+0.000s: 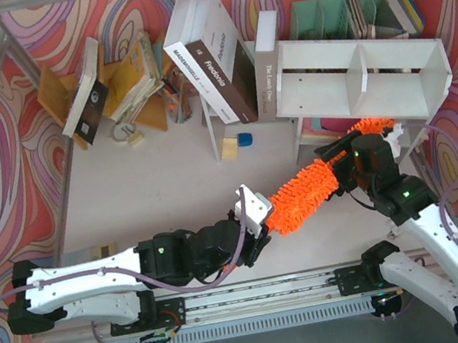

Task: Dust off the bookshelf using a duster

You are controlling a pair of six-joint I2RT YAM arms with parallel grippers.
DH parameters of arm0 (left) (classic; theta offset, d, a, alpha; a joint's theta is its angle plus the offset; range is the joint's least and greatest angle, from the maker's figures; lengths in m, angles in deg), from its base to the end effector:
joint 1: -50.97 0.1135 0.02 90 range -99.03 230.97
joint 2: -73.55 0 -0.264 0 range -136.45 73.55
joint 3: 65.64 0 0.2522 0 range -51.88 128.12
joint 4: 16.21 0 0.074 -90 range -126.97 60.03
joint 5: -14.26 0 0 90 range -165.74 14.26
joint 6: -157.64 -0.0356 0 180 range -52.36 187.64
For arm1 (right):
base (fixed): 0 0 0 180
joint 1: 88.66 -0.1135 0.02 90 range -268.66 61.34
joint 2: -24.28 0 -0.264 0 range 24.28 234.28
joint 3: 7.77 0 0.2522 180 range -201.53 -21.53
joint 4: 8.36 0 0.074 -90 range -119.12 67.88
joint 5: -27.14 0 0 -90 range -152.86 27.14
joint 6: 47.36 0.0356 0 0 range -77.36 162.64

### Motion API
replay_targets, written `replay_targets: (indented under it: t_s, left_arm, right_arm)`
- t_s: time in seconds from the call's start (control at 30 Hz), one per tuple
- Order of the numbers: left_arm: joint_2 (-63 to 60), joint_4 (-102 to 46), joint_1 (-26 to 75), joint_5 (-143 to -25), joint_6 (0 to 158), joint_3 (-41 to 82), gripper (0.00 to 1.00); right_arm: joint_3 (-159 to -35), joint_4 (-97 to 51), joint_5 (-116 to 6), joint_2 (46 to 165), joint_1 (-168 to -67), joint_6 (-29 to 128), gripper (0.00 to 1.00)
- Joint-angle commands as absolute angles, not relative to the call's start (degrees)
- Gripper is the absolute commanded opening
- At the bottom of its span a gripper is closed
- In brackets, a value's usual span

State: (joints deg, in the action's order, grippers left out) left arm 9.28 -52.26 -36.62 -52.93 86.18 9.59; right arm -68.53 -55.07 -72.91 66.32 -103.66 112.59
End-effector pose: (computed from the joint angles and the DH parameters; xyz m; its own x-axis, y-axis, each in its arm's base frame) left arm 0.0243 -0.2489 0.3540 -0.3051 0.2778 -0.9109 0.8535 0.5040 -0.1321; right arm 0.1553 0.0352 0.3200 -0.2550 0.8893 -0.3797 0.3895 0.4539 0.8014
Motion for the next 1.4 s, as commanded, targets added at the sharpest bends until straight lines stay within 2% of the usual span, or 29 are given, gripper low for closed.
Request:
replay_targets:
  t_s: [0.0, 0.13, 0.23, 0.27, 0.33, 0.43, 0.5, 0.57, 0.7, 0.77, 0.93, 1.07, 1.37]
  left_arm:
    - [9.2, -47.5, -36.9, -51.9, 85.1, 11.1, 0.0]
    - [9.0, -49.1, -36.9, -50.2, 85.7, 11.4, 0.01]
    - [9.1, -49.9, -37.0, -49.2, 86.2, 11.1, 0.12]
    - [9.2, -50.3, -36.9, -48.7, 86.4, 10.9, 0.22]
    - [9.3, -51.9, -36.9, -46.8, 87.0, 11.2, 0.42]
    - [10.1, -55.8, -36.9, -42.1, 88.2, 12.2, 0.64]
    - [10.9, -59.3, -36.9, -38.2, 88.6, 13.4, 0.74]
    - [12.2, -63.3, -37.0, -34.5, 88.7, 14.8, 0.81]
    - [15.8, -66.0, -36.9, -28.1, 88.2, 16.5, 0.87]
    - [17.7, -66.3, -36.9, -24.1, 88.2, 16.8, 0.98]
    - [22.2, -62.3, -36.8, -17.6, 86.3, 14.2, 0.98]
    - [23.5, -60.3, -36.7, -17.5, 85.7, 12.3, 0.98]
    - [21.7, -60.1, -36.7, -17.7, 86.3, 10.6, 0.98]
  right_arm:
    - [-67.9, -54.0, -72.9, 65.8, -103.6, 115.4, 0.6]
    - [-68.2, -55.4, -73.4, 66.0, -103.6, 116.5, 0.34]
    - [-67.7, -55.7, -74.0, 65.5, -103.6, 118.1, 0.18]
    - [-67.6, -55.8, -74.2, 65.2, -103.6, 118.7, 0.16]
    - [-67.5, -56.3, -74.6, 64.5, -103.6, 120.5, 0.14]
    - [-67.3, -58.0, -75.8, 63.7, -103.5, 123.4, 0.12]
    - [-66.7, -58.9, -76.4, 62.8, -103.6, 125.3, 0.1]
    - [-65.9, -59.7, -76.6, 62.3, -103.6, 127.6, 0.07]
    - [-63.4, -61.3, -76.8, 60.0, -103.6, 133.3, 0.06]
    - [-62.5, -63.2, -76.6, 59.5, -103.6, 136.4, 0.06]
    - [-60.4, -65.8, -75.5, 60.6, -103.6, 141.8, 0.05]
    - [-57.5, -62.8, -75.7, 62.6, -103.6, 144.1, 0.04]
    - [-52.7, -47.9, -77.1, 73.1, -104.2, 145.9, 0.07]
